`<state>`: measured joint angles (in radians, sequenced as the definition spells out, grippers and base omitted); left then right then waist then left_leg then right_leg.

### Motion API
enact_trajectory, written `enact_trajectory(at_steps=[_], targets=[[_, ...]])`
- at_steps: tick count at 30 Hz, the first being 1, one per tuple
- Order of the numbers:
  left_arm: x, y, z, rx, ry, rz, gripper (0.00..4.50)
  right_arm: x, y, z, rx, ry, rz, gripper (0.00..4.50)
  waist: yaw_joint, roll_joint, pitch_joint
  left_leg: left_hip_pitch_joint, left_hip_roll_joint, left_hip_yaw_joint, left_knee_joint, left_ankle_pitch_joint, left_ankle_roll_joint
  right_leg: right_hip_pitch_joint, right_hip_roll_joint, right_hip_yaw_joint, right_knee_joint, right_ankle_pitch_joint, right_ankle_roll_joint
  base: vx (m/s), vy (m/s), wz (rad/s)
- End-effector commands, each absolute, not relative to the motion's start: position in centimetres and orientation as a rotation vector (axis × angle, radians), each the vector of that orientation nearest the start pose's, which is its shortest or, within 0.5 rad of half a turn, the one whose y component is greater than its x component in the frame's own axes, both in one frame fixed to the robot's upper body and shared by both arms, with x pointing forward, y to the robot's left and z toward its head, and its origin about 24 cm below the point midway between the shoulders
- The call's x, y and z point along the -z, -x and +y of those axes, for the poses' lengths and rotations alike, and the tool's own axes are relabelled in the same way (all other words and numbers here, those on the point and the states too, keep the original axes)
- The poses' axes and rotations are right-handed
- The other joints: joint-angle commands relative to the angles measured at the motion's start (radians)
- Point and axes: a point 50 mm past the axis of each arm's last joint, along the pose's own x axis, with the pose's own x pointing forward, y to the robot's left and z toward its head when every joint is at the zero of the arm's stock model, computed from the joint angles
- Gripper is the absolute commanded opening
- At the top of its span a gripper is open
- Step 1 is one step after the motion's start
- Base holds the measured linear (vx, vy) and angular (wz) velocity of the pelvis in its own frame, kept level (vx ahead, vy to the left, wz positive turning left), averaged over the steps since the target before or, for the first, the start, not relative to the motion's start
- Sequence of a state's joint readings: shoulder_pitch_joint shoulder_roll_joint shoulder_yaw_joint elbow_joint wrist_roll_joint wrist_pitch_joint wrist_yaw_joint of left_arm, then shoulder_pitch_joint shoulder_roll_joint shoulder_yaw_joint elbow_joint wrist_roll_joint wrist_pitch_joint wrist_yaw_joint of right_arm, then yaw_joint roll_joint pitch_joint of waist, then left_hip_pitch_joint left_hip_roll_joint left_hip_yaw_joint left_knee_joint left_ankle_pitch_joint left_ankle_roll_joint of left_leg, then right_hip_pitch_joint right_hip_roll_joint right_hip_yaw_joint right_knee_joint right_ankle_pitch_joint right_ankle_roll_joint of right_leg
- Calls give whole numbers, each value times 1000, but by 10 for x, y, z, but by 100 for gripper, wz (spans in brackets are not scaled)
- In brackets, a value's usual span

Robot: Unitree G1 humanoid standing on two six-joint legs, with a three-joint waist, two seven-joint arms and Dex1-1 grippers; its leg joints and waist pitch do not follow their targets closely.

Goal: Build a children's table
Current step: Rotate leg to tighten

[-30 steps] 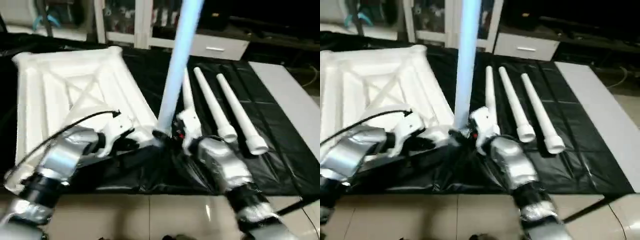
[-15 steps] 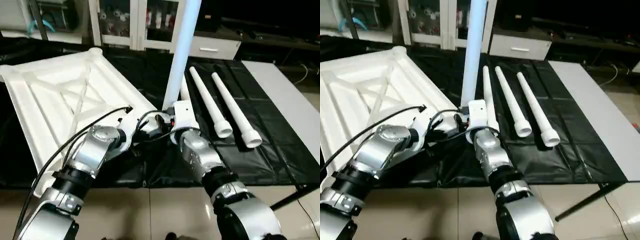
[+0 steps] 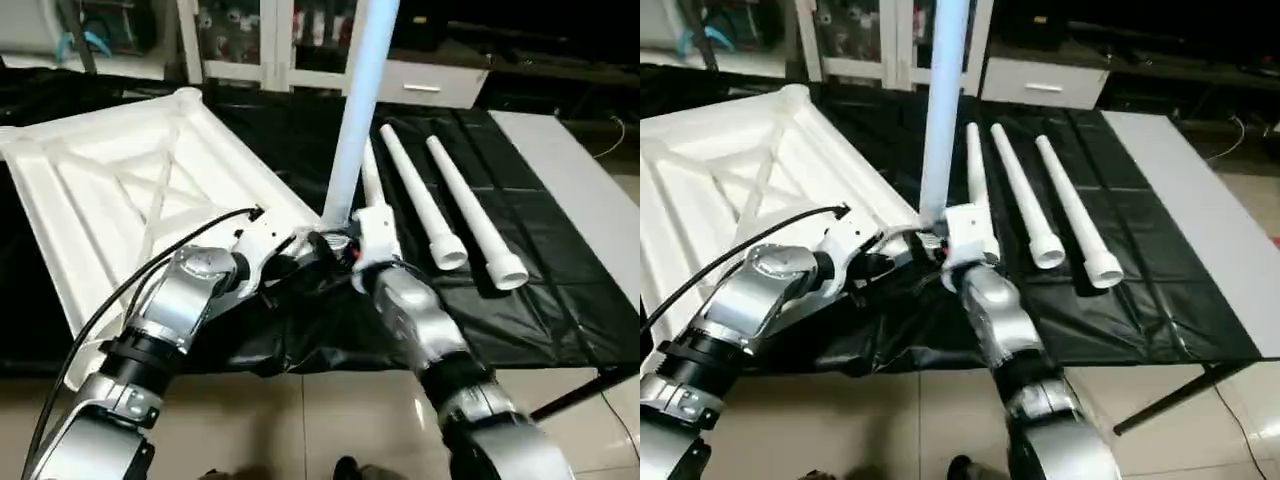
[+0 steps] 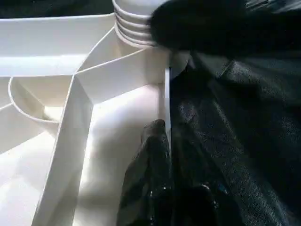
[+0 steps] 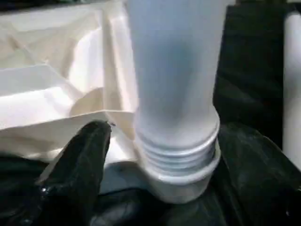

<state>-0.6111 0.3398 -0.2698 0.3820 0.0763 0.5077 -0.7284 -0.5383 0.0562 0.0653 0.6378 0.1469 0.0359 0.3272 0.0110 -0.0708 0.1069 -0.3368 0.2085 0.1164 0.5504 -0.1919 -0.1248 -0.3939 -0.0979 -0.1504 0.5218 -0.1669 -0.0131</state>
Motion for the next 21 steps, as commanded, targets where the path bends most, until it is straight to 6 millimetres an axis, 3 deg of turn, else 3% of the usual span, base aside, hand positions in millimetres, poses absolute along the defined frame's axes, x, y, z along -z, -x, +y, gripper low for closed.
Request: enact_trajectory(at_steps=[1,2,4,5,9,10,11,14,15,16,18,19,21], targets=[[-56,-336,130,785,-461,548,0,-59,-329,-57,-612,-127,106,383,-1,9,-42,0,13,0,-83,-490,12,29,-67,40,-88,-664,-23,0,0,0],[-57,-338,128,789,-467,530,0,-60,-324,-61,-617,-119,99,383,5,16,-43,-2,13,3,-83,-471,13,32,-64,43,-92,-645,-20,0,0,0],[-59,-342,125,793,-477,497,0,-62,-318,-66,-622,-108,91,383,7,12,-46,-4,16,3,-84,-443,17,27,-66,49,-82,-610,-38,0,0,0],[-60,-344,124,785,-480,481,0,-64,-316,-67,-619,-108,88,383,11,21,-44,-4,17,5,-84,-441,16,26,-67,50,-83,-600,-42,0,0,0],[-67,-358,120,698,-516,374,0,-70,-307,-73,-610,-116,79,383,23,17,-38,2,13,11,-81,-436,23,21,-63,48,-93,-619,-30,0,0,0],[-69,-361,120,670,-526,347,0,-72,-305,-73,-611,-117,80,383,26,17,-40,0,11,11,-79,-428,23,25,-65,45,-94,-640,-12,0,0,0],[-71,-363,120,652,-530,331,0,-72,-304,-73,-611,-115,81,383,26,20,-39,-11,11,8,-82,-418,24,36,-65,41,-96,-648,2,0,0,0],[-77,-367,121,646,-473,313,0,-72,-302,-75,-605,-113,92,383,21,27,-38,-5,15,3,-80,-441,26,41,-71,25,-107,-654,14,0,0,0],[-78,-368,122,641,-467,308,28,-72,-301,-76,-603,-110,95,385,21,27,-38,-5,15,3,-80,-441,26,41,-71,25,-107,-654,14,0,0,0],[-81,-368,123,632,-433,305,44,-72,-301,-76,-605,-104,98,386,22,27,-41,-12,19,2,-85,-415,32,52,-72,27,-102,-607,7,0,0,0],[-84,-369,125,625,-423,294,44,-73,-301,-76,-608,-103,98,386,23,24,-38,-6,16,6,-83,-398,36,43,-75,31,-105,-599,-8,0,0,0],[-85,-370,128,620,-421,282,59,-75,-300,-77,-609,-103,100,386,26,28,-39,1,17,9,-81,-384,35,36,-76,33,-107,-591,-24,0,0,0],[-87,-369,130,628,-421,265,80,-77,-299,-78,-608,-102,103,386,28,27,-37,-8,21,7,-87,-365,30,42,-72,38,-95,-538,-41,0,0,0]])
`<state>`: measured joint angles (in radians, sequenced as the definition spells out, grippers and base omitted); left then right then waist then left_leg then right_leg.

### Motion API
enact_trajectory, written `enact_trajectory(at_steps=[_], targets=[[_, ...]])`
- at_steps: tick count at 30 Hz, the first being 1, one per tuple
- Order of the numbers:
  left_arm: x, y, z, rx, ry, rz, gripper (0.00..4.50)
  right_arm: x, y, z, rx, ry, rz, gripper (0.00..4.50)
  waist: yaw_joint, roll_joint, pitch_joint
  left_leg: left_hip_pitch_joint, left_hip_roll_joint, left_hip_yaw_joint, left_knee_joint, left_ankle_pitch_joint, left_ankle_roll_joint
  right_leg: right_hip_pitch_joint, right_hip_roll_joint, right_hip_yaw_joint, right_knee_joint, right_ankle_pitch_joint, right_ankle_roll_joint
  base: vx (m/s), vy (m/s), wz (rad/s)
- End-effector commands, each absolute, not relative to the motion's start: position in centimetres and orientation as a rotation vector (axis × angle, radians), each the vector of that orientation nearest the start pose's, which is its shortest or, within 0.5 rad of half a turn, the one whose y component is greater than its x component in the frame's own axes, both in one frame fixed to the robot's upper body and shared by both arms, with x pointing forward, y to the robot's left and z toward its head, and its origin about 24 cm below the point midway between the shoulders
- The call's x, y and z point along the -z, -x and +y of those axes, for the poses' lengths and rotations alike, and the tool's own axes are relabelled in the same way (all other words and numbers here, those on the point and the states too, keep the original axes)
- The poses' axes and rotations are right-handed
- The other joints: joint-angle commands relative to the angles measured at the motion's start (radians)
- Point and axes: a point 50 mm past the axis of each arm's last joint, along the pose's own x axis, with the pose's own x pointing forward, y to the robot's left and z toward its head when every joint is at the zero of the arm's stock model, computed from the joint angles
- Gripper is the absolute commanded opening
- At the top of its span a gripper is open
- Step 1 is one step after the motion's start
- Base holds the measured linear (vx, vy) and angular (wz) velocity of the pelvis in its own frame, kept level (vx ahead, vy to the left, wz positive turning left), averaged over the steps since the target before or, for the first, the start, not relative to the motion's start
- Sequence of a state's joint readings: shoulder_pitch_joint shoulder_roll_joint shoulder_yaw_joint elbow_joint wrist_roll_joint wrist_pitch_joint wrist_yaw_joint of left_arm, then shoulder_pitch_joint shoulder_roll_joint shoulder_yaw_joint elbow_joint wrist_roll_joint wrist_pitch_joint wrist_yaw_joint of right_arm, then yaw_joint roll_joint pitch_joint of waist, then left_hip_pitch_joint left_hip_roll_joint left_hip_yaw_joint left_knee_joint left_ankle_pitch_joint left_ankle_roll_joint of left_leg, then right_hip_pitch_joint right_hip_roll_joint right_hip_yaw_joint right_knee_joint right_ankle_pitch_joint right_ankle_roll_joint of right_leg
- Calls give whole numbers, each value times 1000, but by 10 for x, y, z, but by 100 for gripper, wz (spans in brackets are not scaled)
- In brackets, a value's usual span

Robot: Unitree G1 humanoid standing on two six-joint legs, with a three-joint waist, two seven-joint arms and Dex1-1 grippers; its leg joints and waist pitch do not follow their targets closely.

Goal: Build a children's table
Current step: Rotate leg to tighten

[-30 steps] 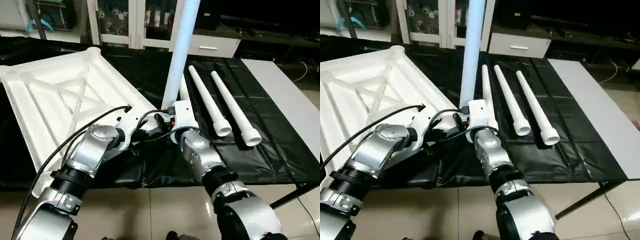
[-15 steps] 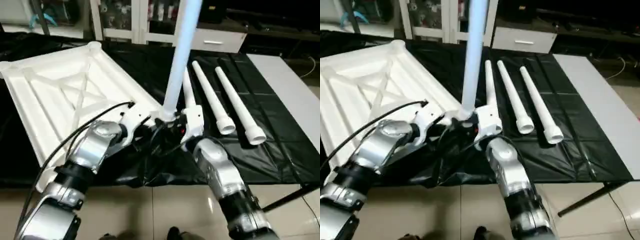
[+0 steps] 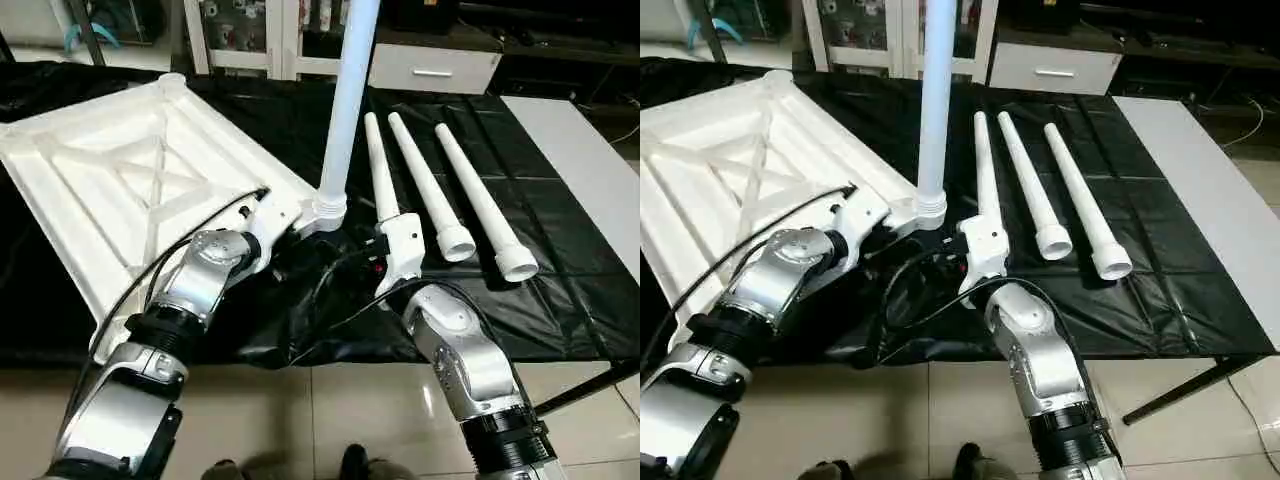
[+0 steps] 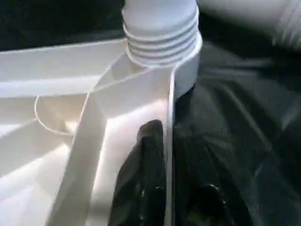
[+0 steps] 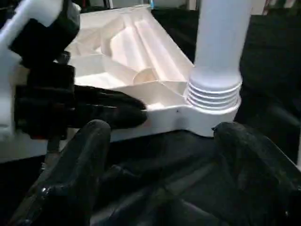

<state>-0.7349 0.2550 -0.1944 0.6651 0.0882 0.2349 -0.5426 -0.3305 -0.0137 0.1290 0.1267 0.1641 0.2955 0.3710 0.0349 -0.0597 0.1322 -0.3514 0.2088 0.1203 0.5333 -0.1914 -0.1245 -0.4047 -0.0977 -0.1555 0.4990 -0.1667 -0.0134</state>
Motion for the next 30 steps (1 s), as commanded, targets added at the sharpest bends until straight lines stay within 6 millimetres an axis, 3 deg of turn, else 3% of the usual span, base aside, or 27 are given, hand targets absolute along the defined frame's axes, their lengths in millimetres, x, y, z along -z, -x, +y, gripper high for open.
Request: enact_trajectory(at_steps=[1,4,6,7,8,9,11,12,13,14,15,16,18,20,21,23,24,25,26,30], targets=[[-89,-368,131,632,-423,252,85,-78,-299,-79,-607,-101,106,386,5,15,-66,3,24,3,-72,-344,25,56,-72,49,-60,-485,-57,0,0,0],[-101,-360,139,705,-393,223,102,-80,-298,-82,-613,-86,111,386,7,8,-67,-3,27,12,-75,-274,14,55,-70,70,-31,-367,-114,0,0,0],[-105,-354,143,749,-369,232,115,-81,-297,-83,-617,-83,111,386,12,10,-68,6,25,21,-70,-259,8,47,-70,80,-22,-352,-132,0,0,0],[-106,-348,147,799,-365,252,115,-83,-296,-84,-628,-85,113,386,13,2,-72,5,21,29,-66,-251,13,41,-62,88,-12,-326,-139,61,-20,6],[-109,-342,154,839,-369,270,115,-84,-294,-84,-644,-83,115,386,21,6,-74,14,25,35,-63,-248,13,31,-63,101,-3,-319,-156,61,-20,6],[-112,-338,160,859,-372,286,115,-84,-293,-84,-661,-75,118,386,16,1,-74,13,22,42,-59,-245,21,25,-55,104,-2,-310,-161,86,-40,10],[-119,-330,181,870,-413,332,115,-86,-289,-83,-712,-49,123,386,17,-2,-86,6,15,54,-41,-156,42,23,-37,120,32,-171,-191,102,-48,13],[-123,-327,195,850,-457,367,115,-87,-287,-83,-743,-37,128,386,17,-2,-86,6,15,54,-41,-156,42,23,-37,120,32,-171,-191,108,-42,10],[-127,-326,209,813,-506,404,115,-87,-285,-83,-776,-21,129,386,15,1,-95,-5,7,57,-30,-47,65,37,-29,122,60,-9,-221,108,-31,2],[-128,-325,216,792,-527,419,115,-88,-284,-83,-792,-10,128,386,18,2,-103,-3,2,57,-20,52,85,42,-24,123,77,133,-242,108,-31,2],[-131,-324,225,759,-556,442,115,-88,-282,-83,-817,7,126,386,15,0,-103,-4,-1,60,-16,94,100,41,-20,123,81,191,-253,97,-31,-2],[-141,-322,251,650,-604,490,115,-90,-277,-84,-888,25,133,386,17,3,-101,-6,-3,61,-14,117,120,46,-21,122,86,235,-276,76,-26,-1],[-150,-317,272,559,-647,538,115,-91,-273,-84,-944,33,140,386,19,4,-100,-8,1,59,-14,107,121,51,-23,122,86,219,-277,46,-19,-2],[-160,-308,294,474,-710,589,115,-94,-269,-84,-990,49,147,386,9,1,-91,-15,6,56,-22,13,81,58,-27,122,73,69,-238,0,0,0],[-160,-308,294,474,-710,589,115,-94,-269,-84,-990,49,147,386,6,1,-89,-14,9,55,-24,-13,68,57,-29,123,70,23,-226,0,0,0],[-171,-297,320,367,-776,652,115,-95,-267,-85,-1012,69,152,386,5,2,-79,-1,11,59,-26,-113,33,40,-28,126,50,-155,-193,0,0,0],[-171,-297,320,367,-776,652,115,-95,-267,-85,-1012,69,152,386,5,2,-79,-1,11,59,-26,-113,33,40,-28,126,50,-155,-193,0,0,0],[-177,-292,331,313,-808,675,115,-95,-267,-86,-1017,73,154,386,7,2,-71,1,13,57,-29,-166,20,31,-29,127,38,-280,-155,0,0,0],[-182,-289,339,264,-830,687,115,-96,-267,-87,-1020,78,155,386,10,3,-69,7,16,57,-31,-187,13,25,-28,127,34,-329,-143,0,0,0],[-188,-294,337,240,-744,579,115,-96,-267,-87,-1027,80,160,386,24,6,-69,21,18,59,-31,-221,-1,10,-23,130,37,-310,-167,0,0,0]])
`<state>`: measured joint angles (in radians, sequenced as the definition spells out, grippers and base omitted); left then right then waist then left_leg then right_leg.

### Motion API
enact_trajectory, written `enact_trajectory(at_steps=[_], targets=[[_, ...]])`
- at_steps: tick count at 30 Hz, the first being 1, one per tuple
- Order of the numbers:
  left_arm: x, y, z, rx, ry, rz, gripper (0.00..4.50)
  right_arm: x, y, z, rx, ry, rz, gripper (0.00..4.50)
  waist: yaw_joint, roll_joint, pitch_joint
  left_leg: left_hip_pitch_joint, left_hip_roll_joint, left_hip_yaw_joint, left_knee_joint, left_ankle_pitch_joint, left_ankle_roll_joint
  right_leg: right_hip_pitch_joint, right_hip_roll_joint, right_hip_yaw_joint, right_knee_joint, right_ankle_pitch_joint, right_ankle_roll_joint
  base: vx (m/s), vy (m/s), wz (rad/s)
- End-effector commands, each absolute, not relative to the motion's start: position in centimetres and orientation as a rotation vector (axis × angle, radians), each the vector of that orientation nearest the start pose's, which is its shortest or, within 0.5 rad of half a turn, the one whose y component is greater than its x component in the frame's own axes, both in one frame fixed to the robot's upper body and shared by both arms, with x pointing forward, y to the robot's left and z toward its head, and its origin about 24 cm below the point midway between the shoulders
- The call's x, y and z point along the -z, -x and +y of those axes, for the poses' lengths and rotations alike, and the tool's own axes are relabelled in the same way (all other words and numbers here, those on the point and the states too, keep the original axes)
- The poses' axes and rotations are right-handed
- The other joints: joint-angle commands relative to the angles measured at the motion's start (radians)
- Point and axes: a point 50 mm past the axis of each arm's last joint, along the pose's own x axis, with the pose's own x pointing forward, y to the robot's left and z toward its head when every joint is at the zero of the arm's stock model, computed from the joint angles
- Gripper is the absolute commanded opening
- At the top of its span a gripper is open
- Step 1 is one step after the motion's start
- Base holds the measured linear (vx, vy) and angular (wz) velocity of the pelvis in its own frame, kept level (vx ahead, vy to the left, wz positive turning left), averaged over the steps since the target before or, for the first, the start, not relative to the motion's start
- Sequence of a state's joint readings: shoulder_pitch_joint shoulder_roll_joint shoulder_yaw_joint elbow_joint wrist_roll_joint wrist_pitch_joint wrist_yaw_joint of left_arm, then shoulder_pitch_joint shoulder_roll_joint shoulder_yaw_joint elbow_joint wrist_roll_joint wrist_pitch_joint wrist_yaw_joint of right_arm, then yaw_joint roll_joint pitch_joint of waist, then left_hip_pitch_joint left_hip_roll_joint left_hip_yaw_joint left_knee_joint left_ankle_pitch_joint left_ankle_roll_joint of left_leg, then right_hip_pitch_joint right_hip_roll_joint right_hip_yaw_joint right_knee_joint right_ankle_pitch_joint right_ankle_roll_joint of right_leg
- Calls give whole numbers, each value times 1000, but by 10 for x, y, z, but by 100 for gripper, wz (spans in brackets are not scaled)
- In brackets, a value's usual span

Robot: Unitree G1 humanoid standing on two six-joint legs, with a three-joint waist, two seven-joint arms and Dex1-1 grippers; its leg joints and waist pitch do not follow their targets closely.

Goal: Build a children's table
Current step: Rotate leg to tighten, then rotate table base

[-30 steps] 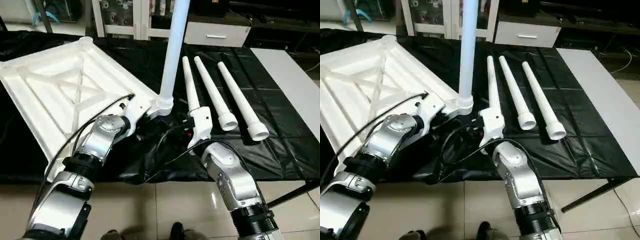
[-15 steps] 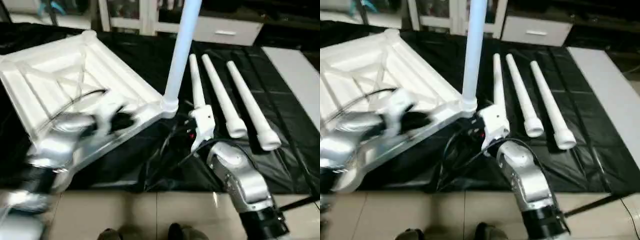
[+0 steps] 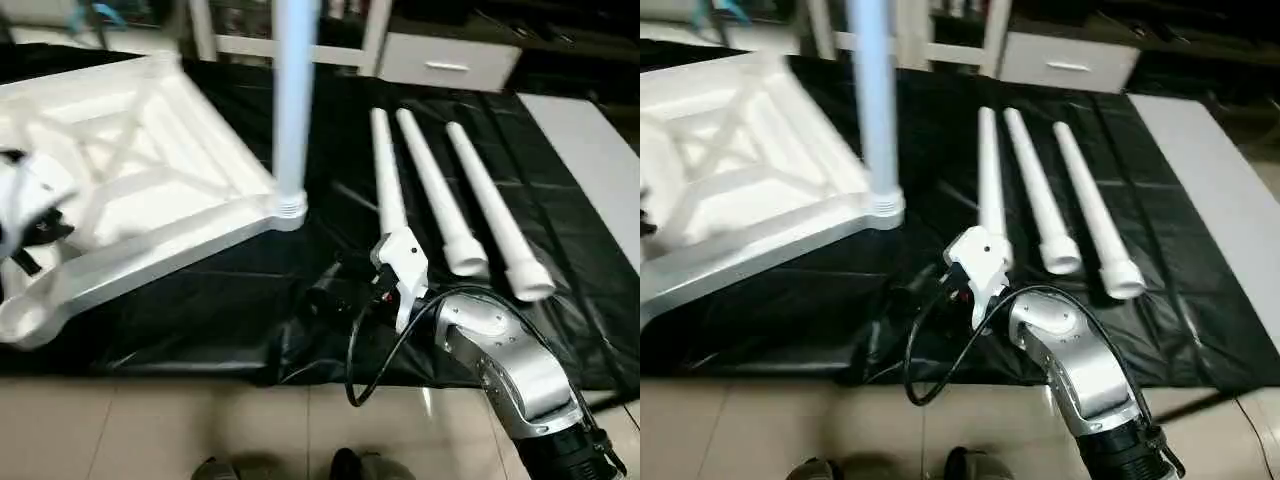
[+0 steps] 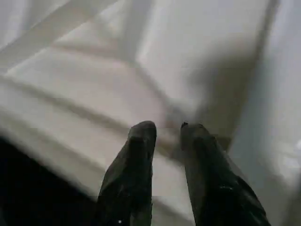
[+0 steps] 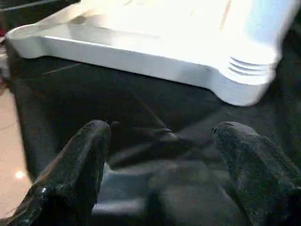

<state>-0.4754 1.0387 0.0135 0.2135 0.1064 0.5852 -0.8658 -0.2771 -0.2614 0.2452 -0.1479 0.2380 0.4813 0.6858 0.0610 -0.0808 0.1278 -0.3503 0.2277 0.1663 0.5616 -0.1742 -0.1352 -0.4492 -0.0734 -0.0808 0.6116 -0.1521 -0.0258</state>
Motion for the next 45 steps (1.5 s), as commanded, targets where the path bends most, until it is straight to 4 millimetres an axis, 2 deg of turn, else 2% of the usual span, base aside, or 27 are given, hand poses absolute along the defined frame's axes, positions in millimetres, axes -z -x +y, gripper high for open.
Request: enact_trajectory(at_steps=[1,3,5,6,8,11,12,13,15,18,19,22,24,25,27,29,30,32,34,37,38,40,45], targets=[[-185,-294,329,279,-692,560,115,-95,-268,-88,-1029,86,162,386,2,27,-66,21,0,15,-58,-246,4,52,-45,57,-74,-308,-163,0,0,0],[-182,-291,327,298,-686,579,115,-95,-268,-88,-1031,92,164,386,7,27,-66,22,1,14,-60,-270,-5,50,-44,61,-71,-311,-167,0,0,0],[-181,-289,332,270,-707,602,115,-95,-268,-88,-1032,93,165,386,7,27,-68,10,-2,8,-62,-276,-7,60,-45,63,-68,-320,-154,0,0,0],[-181,-286,342,211,-732,629,115,-95,-268,-88,-1033,94,167,386,7,27,-68,10,-2,8,-62,-276,-7,60,-45,63,-68,-320,-154,0,0,0],[-182,-283,360,103,-757,668,115,-95,-267,-89,-1038,99,171,386,3,23,-74,6,-7,6,-60,-255,2,65,-43,63,-68,-308,-128,0,0,0],[-181,-275,393,-109,-825,733,115,-93,-262,-87,-1083,109,190,386,2,20,-78,3,-8,4,-59,-238,9,68,-39,62,-66,-282,-123,0,0,0],[-181,-275,393,-109,-825,733,115,-93,-262,-87,-1083,109,190,386,2,20,-78,3,-8,4,-59,-238,9,68,-39,62,-66,-282,-123,0,0,0],[-175,-271,402,-158,-828,761,115,-92,-256,-84,-1135,101,204,386,4,23,-81,2,-6,0,-59,-214,7,71,-42,64,-61,-243,-135,0,0,0],[-165,-270,402,-135,-795,780,115,-92,-252,-82,-1181,91,219,386,6,19,-84,6,-5,1,-56,-194,9,71,-40,65,-55,-178,-165,0,0,0],[-151,-270,399,-86,-763,805,115,-92,-249,-82,-1211,95,234,386,10,21,-81,6,-4,2,-57,-196,5,71,-41,65,-56,-175,-178,0,0,0],[-135,-271,394,-36,-742,821,115,-92,-249,-82,-1209,96,237,386,13,21,-81,7,-4,2,-58,-210,2,70,-42,65,-58,-193,-176,0,0,0],[-113,-273,379,67,-667,840,115,-92,-251,-82,-1180,88,226,386,19,22,-82,9,-2,1,-60,-245,-10,68,-47,67,-63,-248,-168,0,0,0],[-110,-274,376,84,-658,841,115,-93,-252,-82,-1175,89,225,386,24,20,-78,12,-3,2,-60,-272,-9,64,-46,67,-69,-279,-161,0,0,0],[-106,-277,366,137,-621,826,115,-93,-253,-82,-1158,88,219,386,30,20,-81,16,-2,-1,-60,-290,-13,64,-49,67,-72,-320,-150,0,0,0],[-105,-282,350,203,-573,793,115,-94,-256,-83,-1128,90,210,386,30,20,-80,17,0,0,-61,-286,-17,62,-48,69,-70,-311,-155,0,0,0],[-106,-290,329,268,-542,743,115,-96,-261,-85,-1083,91,196,386,35,21,-81,23,1,3,-58,-299,-21,56,-47,71,-72,-319,-164,0,0,0],[-105,-292,326,278,-535,735,115,-96,-262,-85,-1075,90,194,386,36,22,-80,22,-1,3,-58,-301,-20,55,-46,71,-72,-323,-165,0,0,0],[-106,-295,316,306,-519,715,115,-96,-264,-86,-1057,90,187,386,42,21,-82,17,-1,2,-59,-295,-20,61,-47,71,-72,-338,-152,0,0,0],[-106,-301,298,348,-497,669,115,-97,-268,-87,-1021,87,175,386,45,21,-83,18,-2,2,-58,-297,-22,59,-47,71,-74,-346,-146,0,0,0],[-105,-305,285,384,-477,639,115,-97,-270,-87,-997,86,168,386,48,22,-85,17,-3,1,-58,-302,-23,62,-47,69,-76,-358,-139,0,0,0],[-104,-307,279,395,-477,626,115,-97,-271,-87,-989,86,167,386,47,20,-86,11,-3,-2,-60,-289,-24,68,-48,69,-75,-352,-134,0,0,0],[-99,-310,269,412,-473,610,115,-97,-272,-88,-980,84,166,386,46,17,-89,7,-4,-3,-59,-268,-23,72,-48,68,-73,-340,-128,0,0,0],[-92,-315,248,450,-456,574,115,-96,-273,-88,-958,79,164,386,47,18,-91,6,-4,-2,-58,-245,-21,73,-46,68,-70,-308,-132,0,0,0]])
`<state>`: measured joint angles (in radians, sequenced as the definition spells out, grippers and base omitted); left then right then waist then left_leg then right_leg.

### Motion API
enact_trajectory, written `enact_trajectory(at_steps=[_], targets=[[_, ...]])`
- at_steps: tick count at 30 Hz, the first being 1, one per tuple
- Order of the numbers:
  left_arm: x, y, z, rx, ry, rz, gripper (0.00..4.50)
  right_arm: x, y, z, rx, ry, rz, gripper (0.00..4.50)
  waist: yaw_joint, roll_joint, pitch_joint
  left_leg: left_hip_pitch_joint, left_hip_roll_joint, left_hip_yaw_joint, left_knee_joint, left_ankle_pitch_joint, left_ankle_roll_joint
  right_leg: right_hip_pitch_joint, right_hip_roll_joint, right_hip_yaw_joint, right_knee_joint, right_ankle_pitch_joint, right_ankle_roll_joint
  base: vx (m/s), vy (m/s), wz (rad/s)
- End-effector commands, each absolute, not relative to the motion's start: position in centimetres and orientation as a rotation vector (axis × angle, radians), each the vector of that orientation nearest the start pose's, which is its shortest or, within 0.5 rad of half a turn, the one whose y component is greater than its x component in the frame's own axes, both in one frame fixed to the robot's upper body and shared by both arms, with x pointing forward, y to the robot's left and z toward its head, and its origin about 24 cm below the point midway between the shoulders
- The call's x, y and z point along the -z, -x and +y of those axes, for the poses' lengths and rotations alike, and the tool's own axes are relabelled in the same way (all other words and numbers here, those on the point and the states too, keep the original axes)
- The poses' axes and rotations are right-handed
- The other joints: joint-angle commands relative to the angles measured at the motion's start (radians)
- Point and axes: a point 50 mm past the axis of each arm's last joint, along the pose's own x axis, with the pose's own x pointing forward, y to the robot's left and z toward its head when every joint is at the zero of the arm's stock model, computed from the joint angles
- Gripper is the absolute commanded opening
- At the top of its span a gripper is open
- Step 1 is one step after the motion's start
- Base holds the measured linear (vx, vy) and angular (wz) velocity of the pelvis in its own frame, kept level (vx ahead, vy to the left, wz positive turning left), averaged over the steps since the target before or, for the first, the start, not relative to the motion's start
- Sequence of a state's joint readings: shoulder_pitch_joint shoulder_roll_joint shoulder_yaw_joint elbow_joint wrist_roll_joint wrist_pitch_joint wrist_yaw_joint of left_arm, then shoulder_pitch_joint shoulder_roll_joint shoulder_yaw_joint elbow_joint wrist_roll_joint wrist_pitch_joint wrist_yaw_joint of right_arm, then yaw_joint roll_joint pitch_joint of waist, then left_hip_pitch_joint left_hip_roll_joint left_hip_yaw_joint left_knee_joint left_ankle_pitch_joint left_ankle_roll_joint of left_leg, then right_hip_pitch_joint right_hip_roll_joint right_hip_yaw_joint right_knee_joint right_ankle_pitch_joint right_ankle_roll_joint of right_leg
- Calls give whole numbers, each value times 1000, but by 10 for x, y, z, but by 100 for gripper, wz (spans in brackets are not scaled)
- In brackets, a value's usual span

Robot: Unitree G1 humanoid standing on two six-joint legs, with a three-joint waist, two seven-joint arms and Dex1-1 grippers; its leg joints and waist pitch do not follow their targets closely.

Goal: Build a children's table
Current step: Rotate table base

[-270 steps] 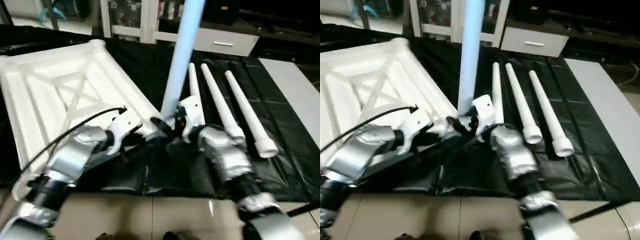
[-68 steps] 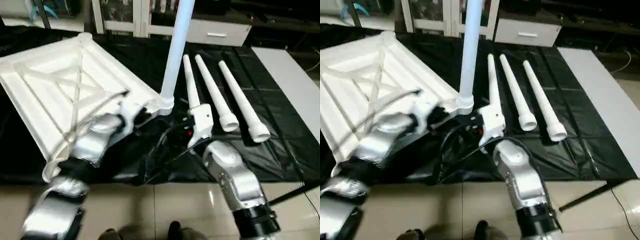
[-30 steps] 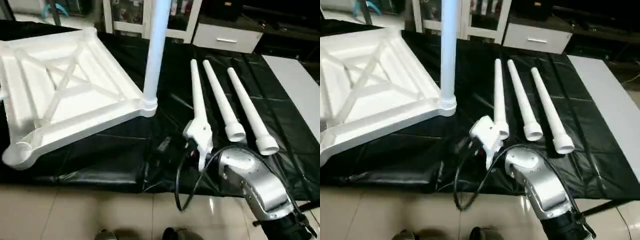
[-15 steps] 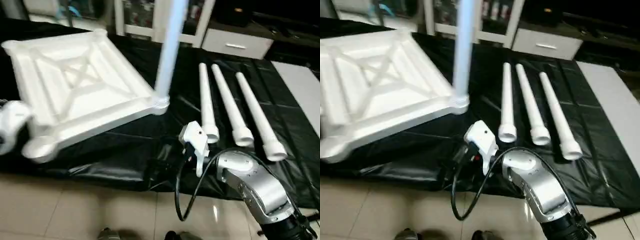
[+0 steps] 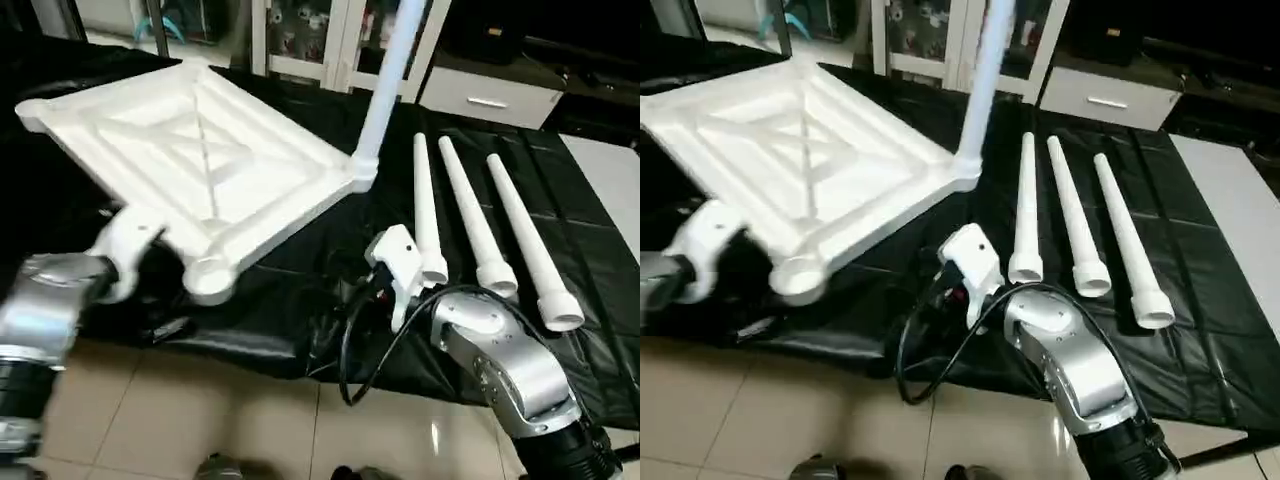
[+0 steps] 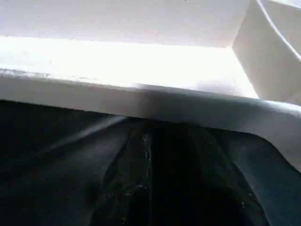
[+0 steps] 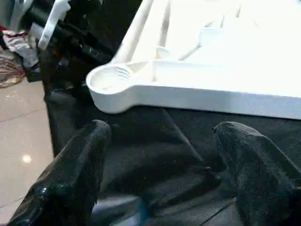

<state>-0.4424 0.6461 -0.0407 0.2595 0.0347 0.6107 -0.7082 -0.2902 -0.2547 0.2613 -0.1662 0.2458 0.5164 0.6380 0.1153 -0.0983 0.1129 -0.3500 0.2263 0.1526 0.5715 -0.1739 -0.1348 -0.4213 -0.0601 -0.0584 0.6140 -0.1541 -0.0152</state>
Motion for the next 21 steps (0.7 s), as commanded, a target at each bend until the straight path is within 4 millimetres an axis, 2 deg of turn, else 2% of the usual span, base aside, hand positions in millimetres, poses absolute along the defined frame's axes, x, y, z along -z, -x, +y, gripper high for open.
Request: enact_trajectory(at_steps=[1,4,5,6,7,11,13,14,16,18,21], targets=[[-92,-316,243,461,-448,570,115,-96,-273,-88,-955,78,163,386,-7,34,-77,4,-3,11,-68,-240,-22,48,-60,44,-71,-297,-142,0,0,0],[-91,-320,224,496,-433,540,115,-96,-274,-89,-937,75,160,386,-7,37,-79,7,-1,12,-66,-237,-24,47,-60,45,-70,-275,-151,0,0,0],[-90,-320,215,518,-430,530,115,-96,-274,-88,-933,73,158,386,-7,38,-80,7,0,12,-65,-233,-25,48,-59,45,-68,-262,-157,0,0,0],[-90,-320,215,518,-430,530,115,-96,-274,-88,-933,73,158,386,-6,37,-80,6,-1,11,-65,-230,-24,49,-59,44,-67,-256,-158,0,0,0],[-90,-320,201,551,-434,514,115,-97,-274,-88,-927,69,154,386,-7,39,-80,3,0,10,-66,-230,-27,51,-60,44,-66,-247,-160,0,0,0],[-92,-314,184,599,-416,487,115,-99,-274,-90,-904,55,141,386,-11,35,-85,-1,-1,10,-62,-204,-26,58,-59,43,-59,-200,-168,0,0,0],[-92,-309,181,620,-433,499,115,-102,-276,-91,-872,53,121,386,-13,37,-87,-1,-3,11,-60,-190,-24,59,-57,44,-57,-182,-173,0,0,0],[-92,-307,181,619,-446,504,115,-104,-278,-92,-847,54,110,386,-15,42,-88,-2,-2,10,-60,-183,-25,60,-58,44,-54,-167,-178,0,0,0],[-95,-302,183,614,-468,506,115,-109,-285,-96,-746,80,82,386,-20,40,-87,-1,-3,11,-60,-174,-30,58,-54,43,-53,-159,-179,0,0,0],[-102,-298,185,613,-467,496,115,-113,-293,-102,-620,129,99,386,-26,44,-88,0,-5,11,-60,-179,-39,59,-52,43,-53,-178,-172,0,0,0],[-106,-292,186,633,-464,496,115,-114,-300,-105,-579,100,157,386,-31,45,-88,5,-8,12,-59,-203,-44,58,-50,44,-55,-215,-154,0,0,0]])
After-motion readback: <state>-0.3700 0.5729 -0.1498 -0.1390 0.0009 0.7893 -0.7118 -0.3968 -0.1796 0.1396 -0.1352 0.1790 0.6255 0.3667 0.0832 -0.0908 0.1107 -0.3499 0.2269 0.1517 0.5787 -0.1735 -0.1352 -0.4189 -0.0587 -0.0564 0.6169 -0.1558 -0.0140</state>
